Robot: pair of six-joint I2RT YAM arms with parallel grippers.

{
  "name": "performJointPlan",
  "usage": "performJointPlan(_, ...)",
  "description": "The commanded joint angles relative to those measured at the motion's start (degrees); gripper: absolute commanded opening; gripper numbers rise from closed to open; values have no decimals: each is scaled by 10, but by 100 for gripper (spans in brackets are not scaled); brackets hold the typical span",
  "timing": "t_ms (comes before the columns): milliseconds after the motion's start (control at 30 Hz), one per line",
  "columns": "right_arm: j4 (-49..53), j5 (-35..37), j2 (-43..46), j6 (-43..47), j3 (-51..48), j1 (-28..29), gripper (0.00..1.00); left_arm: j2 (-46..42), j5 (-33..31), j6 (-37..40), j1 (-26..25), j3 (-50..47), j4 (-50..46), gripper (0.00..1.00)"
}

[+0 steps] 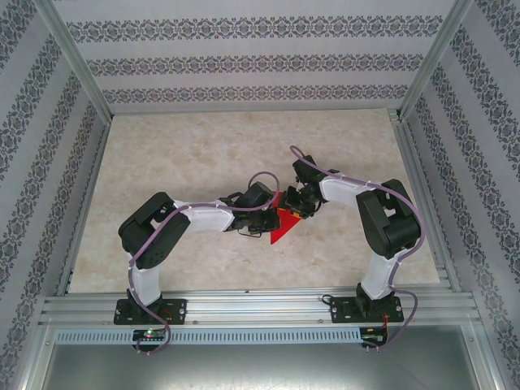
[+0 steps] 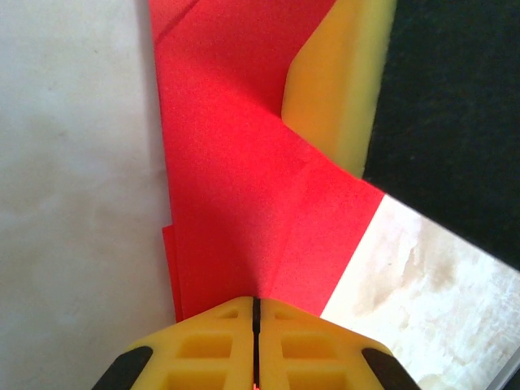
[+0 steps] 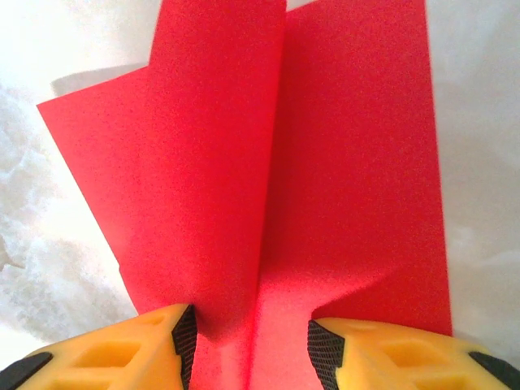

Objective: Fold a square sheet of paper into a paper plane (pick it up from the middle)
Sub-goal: Fourth fold the wing at the center of the table.

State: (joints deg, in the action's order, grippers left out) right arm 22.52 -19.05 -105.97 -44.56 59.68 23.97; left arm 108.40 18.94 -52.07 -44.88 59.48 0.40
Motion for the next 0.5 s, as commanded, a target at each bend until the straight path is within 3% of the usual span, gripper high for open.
performJointPlan(0,20,99,-131,17,-59,17,48,13,-11,8,7,-5,-13,10)
performJointPlan(267,24,91,-109,13,-61,18,48,21,-14,9,7,-6,-33,8)
performJointPlan(467,44,61,-31,13,-47,13,48,32,-10,7,7,-11,-51,4)
